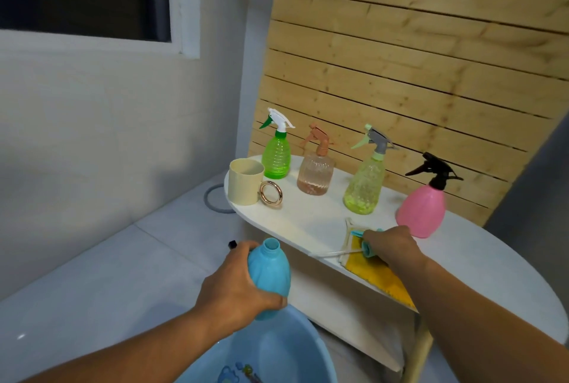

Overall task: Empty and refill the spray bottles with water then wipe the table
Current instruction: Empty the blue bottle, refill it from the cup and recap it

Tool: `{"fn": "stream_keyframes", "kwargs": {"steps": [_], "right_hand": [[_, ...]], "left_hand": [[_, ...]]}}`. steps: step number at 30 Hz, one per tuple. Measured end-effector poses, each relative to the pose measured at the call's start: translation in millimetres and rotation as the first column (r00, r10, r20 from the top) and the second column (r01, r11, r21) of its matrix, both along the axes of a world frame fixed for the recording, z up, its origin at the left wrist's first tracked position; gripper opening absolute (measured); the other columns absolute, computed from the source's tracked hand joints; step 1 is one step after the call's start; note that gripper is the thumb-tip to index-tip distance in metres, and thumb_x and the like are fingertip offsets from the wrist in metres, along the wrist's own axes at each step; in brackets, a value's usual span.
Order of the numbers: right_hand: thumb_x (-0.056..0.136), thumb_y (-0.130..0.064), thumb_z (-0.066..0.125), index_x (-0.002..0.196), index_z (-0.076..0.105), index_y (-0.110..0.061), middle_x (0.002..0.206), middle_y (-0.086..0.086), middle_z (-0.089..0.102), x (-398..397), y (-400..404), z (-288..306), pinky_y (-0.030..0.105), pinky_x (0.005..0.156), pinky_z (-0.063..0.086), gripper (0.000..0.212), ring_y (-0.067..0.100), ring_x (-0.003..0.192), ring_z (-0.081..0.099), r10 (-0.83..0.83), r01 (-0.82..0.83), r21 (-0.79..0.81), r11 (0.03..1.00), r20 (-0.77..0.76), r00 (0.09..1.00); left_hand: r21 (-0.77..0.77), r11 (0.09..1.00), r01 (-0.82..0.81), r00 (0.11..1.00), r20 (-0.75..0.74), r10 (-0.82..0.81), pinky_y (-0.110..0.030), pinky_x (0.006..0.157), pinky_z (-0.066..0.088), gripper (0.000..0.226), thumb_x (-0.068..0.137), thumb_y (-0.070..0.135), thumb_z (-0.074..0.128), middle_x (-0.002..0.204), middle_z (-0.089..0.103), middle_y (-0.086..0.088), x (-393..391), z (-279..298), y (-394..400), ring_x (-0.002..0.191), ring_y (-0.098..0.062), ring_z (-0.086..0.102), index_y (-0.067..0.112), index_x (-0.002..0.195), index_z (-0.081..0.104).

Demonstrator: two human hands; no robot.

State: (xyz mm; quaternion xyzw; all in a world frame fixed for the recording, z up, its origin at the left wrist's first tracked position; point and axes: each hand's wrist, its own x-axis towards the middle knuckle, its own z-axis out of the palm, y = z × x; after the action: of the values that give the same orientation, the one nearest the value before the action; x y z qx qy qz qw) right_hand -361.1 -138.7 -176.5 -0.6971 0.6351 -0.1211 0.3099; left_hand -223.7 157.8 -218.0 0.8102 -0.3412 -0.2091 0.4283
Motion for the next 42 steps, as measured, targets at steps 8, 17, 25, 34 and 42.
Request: {"fn": "stream_keyframes", "kwargs": {"steps": [8, 17, 25, 34, 42], "right_hand": [[0.084, -0.034, 0.067, 0.093, 0.059, -0.015, 0.082, 0.003, 0.065, 26.1, 47.4, 59.2, 0.040, 0.062, 0.054, 0.022, 0.020, 0.065, 0.062, 0.229, -0.097, -0.306, 0.947, 0.432, 0.872], [0.088, -0.044, 0.062, 0.111, 0.039, -0.044, 0.079, -0.021, 0.062, 41.2, 149.8, 128.3, 0.043, 0.070, 0.053, 0.033, 0.010, 0.070, 0.062, 0.635, -0.237, -0.786, 0.571, 0.239, 0.735], [0.093, -0.048, 0.066, 0.129, 0.039, -0.041, 0.099, -0.024, 0.057, 42.4, 180.0, 98.8, 0.029, 0.072, 0.035, 0.046, 0.000, 0.075, 0.044, 0.794, -0.479, -0.796, 0.369, 0.003, 0.607], [0.089, -0.035, 0.077, 0.107, 0.067, -0.026, 0.099, -0.007, 0.067, 35.0, 174.4, 81.7, 0.034, 0.082, 0.053, 0.023, 0.010, 0.093, 0.063, 0.931, -0.840, -0.408, 0.358, 0.082, 0.357], [0.090, -0.032, 0.076, 0.103, 0.068, -0.022, 0.095, -0.005, 0.069, 37.3, 168.3, 102.6, 0.040, 0.085, 0.053, 0.018, 0.014, 0.091, 0.062, 0.962, -0.942, -0.235, 0.241, -0.072, 0.264]], "left_hand": [[0.014, 1.000, 0.017, 0.999, 0.031, -0.017, -0.038, 0.088, 0.063, 0.098, 0.049, 0.058, 0.092, 0.120, 0.054, 0.022, -2.0, 2.7, 5.1, 0.108, -0.012, 0.061, 0.047, 0.131, 0.038], [0.009, 1.000, 0.026, 0.997, 0.077, -0.027, -0.034, 0.085, 0.062, 0.098, 0.048, 0.064, 0.089, 0.118, 0.055, 0.023, -5.8, 6.7, 9.8, 0.103, -0.009, 0.062, 0.051, 0.130, 0.036], [-0.007, 1.000, 0.019, 0.996, 0.086, -0.019, -0.033, 0.085, 0.061, 0.098, 0.046, 0.066, 0.088, 0.117, 0.056, 0.023, -6.7, 11.6, 15.5, 0.103, -0.008, 0.061, 0.054, 0.128, 0.036], [-0.025, 0.999, 0.025, 0.993, 0.120, -0.021, -0.035, 0.088, 0.060, 0.095, 0.044, 0.070, 0.086, 0.117, 0.060, 0.024, -3.9, 13.5, 17.4, 0.105, -0.008, 0.063, 0.059, 0.127, 0.039], [-0.046, 0.996, 0.080, 0.996, 0.046, -0.078, -0.037, 0.084, 0.063, 0.094, 0.042, 0.064, 0.089, 0.116, 0.061, 0.021, -0.3, 7.2, 18.1, 0.106, -0.010, 0.064, 0.057, 0.125, 0.044]]}}
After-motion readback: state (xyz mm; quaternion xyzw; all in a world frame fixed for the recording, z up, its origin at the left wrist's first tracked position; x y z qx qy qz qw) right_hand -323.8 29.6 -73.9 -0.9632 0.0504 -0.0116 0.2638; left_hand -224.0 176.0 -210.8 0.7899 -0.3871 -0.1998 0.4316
